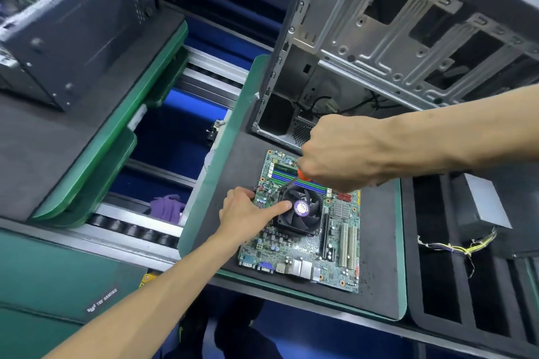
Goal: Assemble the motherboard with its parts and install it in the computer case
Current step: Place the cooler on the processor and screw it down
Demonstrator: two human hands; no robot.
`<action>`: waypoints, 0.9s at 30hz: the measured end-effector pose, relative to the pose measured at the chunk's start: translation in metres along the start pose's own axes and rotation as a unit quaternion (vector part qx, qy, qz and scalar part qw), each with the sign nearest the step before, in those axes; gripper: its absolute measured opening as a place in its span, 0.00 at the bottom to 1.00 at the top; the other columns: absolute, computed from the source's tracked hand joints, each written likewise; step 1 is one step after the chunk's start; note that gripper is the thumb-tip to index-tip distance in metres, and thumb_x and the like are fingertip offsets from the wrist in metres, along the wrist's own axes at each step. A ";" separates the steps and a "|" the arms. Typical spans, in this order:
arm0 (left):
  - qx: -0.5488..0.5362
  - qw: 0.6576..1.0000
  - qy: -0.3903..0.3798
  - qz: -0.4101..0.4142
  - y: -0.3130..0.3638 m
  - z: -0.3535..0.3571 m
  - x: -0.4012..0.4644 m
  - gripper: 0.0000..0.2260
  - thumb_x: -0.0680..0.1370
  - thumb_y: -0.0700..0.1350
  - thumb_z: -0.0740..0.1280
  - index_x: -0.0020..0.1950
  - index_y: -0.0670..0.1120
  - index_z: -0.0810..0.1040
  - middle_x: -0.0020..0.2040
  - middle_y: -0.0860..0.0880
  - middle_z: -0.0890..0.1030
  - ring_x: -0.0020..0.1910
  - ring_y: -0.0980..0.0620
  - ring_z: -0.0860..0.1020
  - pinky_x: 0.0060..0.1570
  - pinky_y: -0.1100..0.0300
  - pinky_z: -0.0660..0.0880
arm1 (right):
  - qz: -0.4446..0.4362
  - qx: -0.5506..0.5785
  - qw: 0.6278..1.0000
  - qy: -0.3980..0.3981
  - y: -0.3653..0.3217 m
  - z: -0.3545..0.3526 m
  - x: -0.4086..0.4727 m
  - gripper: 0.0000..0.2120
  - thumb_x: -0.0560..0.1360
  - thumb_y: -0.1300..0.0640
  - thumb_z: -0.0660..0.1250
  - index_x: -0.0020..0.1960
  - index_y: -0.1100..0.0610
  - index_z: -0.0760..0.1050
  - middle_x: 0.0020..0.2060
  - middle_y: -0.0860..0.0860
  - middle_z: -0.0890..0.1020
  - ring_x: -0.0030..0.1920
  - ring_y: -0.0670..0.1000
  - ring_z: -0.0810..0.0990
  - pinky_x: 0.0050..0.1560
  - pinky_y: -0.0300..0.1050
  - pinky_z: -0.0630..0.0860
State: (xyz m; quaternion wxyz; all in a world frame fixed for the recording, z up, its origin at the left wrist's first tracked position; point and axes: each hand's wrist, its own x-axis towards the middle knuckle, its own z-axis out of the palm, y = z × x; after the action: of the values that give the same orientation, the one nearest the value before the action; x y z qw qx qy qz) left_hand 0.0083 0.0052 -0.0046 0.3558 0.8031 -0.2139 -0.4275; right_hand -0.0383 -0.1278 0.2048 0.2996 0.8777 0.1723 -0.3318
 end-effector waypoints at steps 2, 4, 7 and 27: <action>-0.006 1.000 -0.005 -0.006 0.000 0.000 0.001 0.42 0.63 0.71 0.75 0.66 0.45 0.70 0.62 0.49 0.70 0.64 0.48 0.70 0.67 0.46 0.69 | 0.036 0.057 0.998 0.001 -0.001 0.002 0.002 0.10 0.75 0.57 0.64 0.37 0.58 0.68 0.26 0.51 0.63 0.24 0.52 0.60 0.28 0.44 0.62; -0.009 1.000 -0.004 -0.005 -0.002 0.002 0.003 0.42 0.63 0.72 0.75 0.65 0.45 0.70 0.61 0.50 0.70 0.64 0.48 0.70 0.68 0.47 0.69 | 0.132 0.195 0.972 -0.028 -0.002 0.008 -0.002 0.16 0.77 0.51 0.64 0.35 0.58 0.69 0.26 0.51 0.70 0.24 0.52 0.68 0.29 0.45 0.71; -0.006 1.000 0.005 0.002 -0.004 0.006 0.005 0.42 0.62 0.72 0.74 0.64 0.46 0.71 0.57 0.52 0.67 0.63 0.48 0.70 0.67 0.49 0.68 | 0.286 0.483 0.815 -0.144 -0.005 0.012 -0.003 0.21 0.79 0.46 0.65 0.36 0.61 0.78 0.25 0.52 0.79 0.22 0.52 0.74 0.24 0.44 0.76; 0.007 1.000 0.009 0.023 -0.011 0.013 0.009 0.41 0.60 0.77 0.70 0.60 0.49 0.69 0.56 0.54 0.66 0.56 0.54 0.64 0.60 0.55 0.63 | -0.006 0.037 0.996 -0.086 0.014 -0.006 0.008 0.17 0.83 0.51 0.54 0.47 0.58 0.77 0.31 0.52 0.72 0.32 0.59 0.74 0.36 0.48 0.72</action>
State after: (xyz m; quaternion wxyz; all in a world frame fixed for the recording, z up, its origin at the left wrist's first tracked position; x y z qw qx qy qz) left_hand 0.0030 0.0019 -0.0228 0.3620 0.8043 -0.2321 -0.4100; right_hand -0.0220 -0.1339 0.2089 0.2782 0.8555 0.1390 -0.4139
